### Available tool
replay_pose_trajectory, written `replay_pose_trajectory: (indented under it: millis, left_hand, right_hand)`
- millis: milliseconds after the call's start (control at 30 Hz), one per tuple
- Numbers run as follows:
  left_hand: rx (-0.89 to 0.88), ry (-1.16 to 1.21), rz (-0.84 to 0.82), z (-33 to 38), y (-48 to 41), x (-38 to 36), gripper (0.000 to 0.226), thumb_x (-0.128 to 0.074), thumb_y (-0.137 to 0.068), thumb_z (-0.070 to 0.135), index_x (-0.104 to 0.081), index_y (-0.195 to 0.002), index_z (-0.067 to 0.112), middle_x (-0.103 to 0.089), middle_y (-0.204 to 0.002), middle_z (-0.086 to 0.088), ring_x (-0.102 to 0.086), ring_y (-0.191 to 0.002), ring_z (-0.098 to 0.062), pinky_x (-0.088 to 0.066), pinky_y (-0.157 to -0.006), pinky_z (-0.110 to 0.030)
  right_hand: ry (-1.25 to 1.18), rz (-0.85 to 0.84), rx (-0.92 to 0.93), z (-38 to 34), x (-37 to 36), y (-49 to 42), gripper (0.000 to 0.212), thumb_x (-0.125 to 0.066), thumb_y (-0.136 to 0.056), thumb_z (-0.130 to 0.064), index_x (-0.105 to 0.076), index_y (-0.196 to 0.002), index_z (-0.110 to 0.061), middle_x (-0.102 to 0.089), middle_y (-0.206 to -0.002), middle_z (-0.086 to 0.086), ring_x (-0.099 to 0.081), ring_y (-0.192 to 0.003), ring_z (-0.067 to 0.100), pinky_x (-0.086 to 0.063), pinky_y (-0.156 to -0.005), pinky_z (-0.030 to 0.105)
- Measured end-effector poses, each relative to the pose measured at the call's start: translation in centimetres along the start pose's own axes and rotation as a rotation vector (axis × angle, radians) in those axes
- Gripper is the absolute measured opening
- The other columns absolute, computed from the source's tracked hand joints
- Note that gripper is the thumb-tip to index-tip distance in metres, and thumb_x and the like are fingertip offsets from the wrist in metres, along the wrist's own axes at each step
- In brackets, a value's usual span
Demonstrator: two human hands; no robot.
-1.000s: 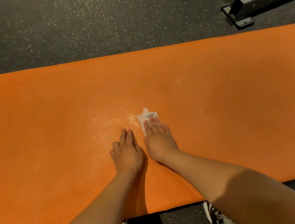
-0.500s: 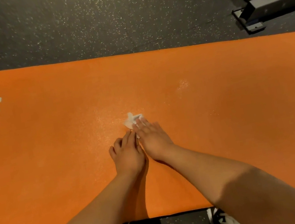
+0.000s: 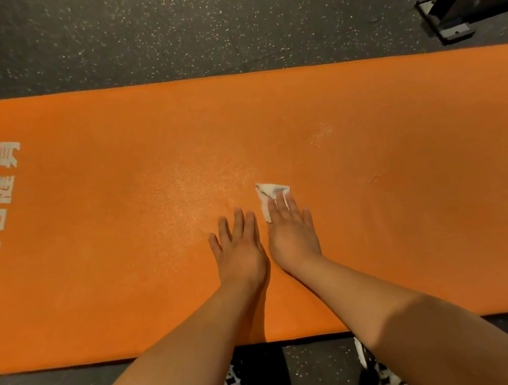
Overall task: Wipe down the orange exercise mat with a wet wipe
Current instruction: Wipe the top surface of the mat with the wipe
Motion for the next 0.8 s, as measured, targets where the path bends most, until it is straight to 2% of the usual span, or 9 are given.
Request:
replay_pose_trajectory:
  millis: [67, 167, 300, 333, 533, 600, 700, 733, 800]
  left_hand:
    - [-0.096, -0.015, -0.016, 0.7, 0.7, -0.3, 0.058, -0.023, -0.107, 0.035, -0.005, -0.161, 0.028, 0.005, -0.169, 0.006, 0.012, -0.154, -0.022, 0.004, -0.123, -0.051]
    - [-0.119, -0.030, 0.009, 1.0, 1.1, -0.3, 0.056, -0.022, -0.108, 0.032, -0.010, -0.161, 0.024, -0.001, -0.169, 0.005, 0.006, -0.155, -0.022, 0.000, -0.123, -0.049]
    - [-0.146, -0.064, -0.025, 1.9, 1.3, -0.5, 0.056, -0.028, -0.106, 0.029, -0.015, -0.160, 0.025, -0.003, -0.169, 0.004, 0.000, -0.154, -0.022, -0.008, -0.119, -0.052]
    - [-0.143, -0.067, -0.032, 2.2, 1.4, -0.6, 0.056, -0.028, -0.106, 0.029, -0.015, -0.160, 0.026, -0.002, -0.169, 0.005, 0.000, -0.154, -0.022, -0.009, -0.119, -0.053]
    - [-0.136, -0.055, -0.046, 2.4, 1.6, -1.2, 0.056, -0.025, -0.107, 0.032, -0.012, -0.161, 0.026, 0.001, -0.169, 0.005, 0.004, -0.154, -0.021, -0.011, -0.118, -0.053]
    - [-0.142, -0.049, -0.037, 2.4, 1.6, -1.2, 0.054, -0.027, -0.107, 0.031, -0.015, -0.160, 0.028, -0.001, -0.169, 0.005, 0.003, -0.154, -0.021, -0.011, -0.118, -0.053]
    - [-0.139, -0.041, -0.033, 2.4, 1.6, -1.2, 0.054, -0.030, -0.106, 0.030, -0.018, -0.159, 0.030, -0.003, -0.169, 0.005, 0.002, -0.154, -0.022, -0.009, -0.119, -0.054]
    - [-0.136, -0.033, -0.025, 2.4, 1.6, -1.3, 0.053, -0.030, -0.106, 0.029, -0.020, -0.159, 0.029, -0.004, -0.169, 0.005, 0.001, -0.154, -0.022, -0.009, -0.119, -0.053]
    - [-0.136, 0.013, 0.013, 2.3, 1.8, -1.2, 0.052, -0.030, -0.107, 0.029, -0.024, -0.158, 0.027, -0.010, -0.168, 0.005, -0.003, -0.154, -0.020, -0.010, -0.119, -0.051]
  right_hand:
    - [-0.042, -0.026, 0.069, -0.6, -0.6, 1.6, 0.058, -0.022, -0.109, -0.031, -0.002, -0.163, -0.020, 0.011, -0.169, -0.002, 0.019, -0.154, 0.015, 0.005, -0.126, 0.044]
    - [0.032, -0.023, 0.144, 1.0, -0.4, 2.4, 0.055, -0.019, -0.110, -0.032, -0.006, -0.163, -0.022, 0.007, -0.170, -0.003, 0.016, -0.154, 0.014, 0.006, -0.125, 0.045]
    - [-0.017, 0.012, -0.152, 5.0, 0.6, 2.1, 0.058, -0.020, -0.109, -0.030, 0.000, -0.162, -0.021, 0.016, -0.169, -0.001, 0.021, -0.154, 0.018, 0.003, -0.124, 0.050]
    - [-0.023, 0.016, -0.179, 4.9, 0.5, 2.4, 0.058, -0.020, -0.109, -0.030, 0.002, -0.162, -0.019, 0.018, -0.168, 0.000, 0.022, -0.153, 0.018, 0.003, -0.124, 0.050]
    - [0.004, -0.079, 0.160, 2.3, -1.0, 5.0, 0.055, -0.018, -0.111, -0.034, -0.004, -0.163, -0.022, 0.008, -0.169, -0.004, 0.016, -0.154, 0.013, 0.005, -0.126, 0.048]
    - [0.032, -0.052, 0.100, 4.0, -0.2, 4.1, 0.055, -0.018, -0.110, -0.033, -0.004, -0.163, -0.023, 0.010, -0.169, -0.005, 0.016, -0.154, 0.013, 0.006, -0.125, 0.047]
    - [-0.013, -0.014, -0.184, 6.2, 1.1, 2.9, 0.060, -0.023, -0.108, -0.028, 0.002, -0.162, -0.020, 0.019, -0.168, 0.000, 0.021, -0.154, 0.018, 0.005, -0.124, 0.050]
    - [-0.031, -0.011, -0.218, 5.9, 1.1, 2.9, 0.062, -0.025, -0.108, -0.027, 0.004, -0.162, -0.018, 0.020, -0.168, 0.001, 0.022, -0.153, 0.020, 0.004, -0.124, 0.050]
    - [-0.055, -0.040, -0.135, 3.8, 0.4, 3.2, 0.061, -0.025, -0.108, -0.027, 0.002, -0.162, -0.018, 0.019, -0.168, 0.001, 0.022, -0.153, 0.020, 0.003, -0.125, 0.050]
Point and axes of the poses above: each hand's wrist, its own y-axis away from the middle knuckle, its own x-axis out of the back of the hand, z = x × y, the point moved 5 cm from there along -y, towards the middle knuckle
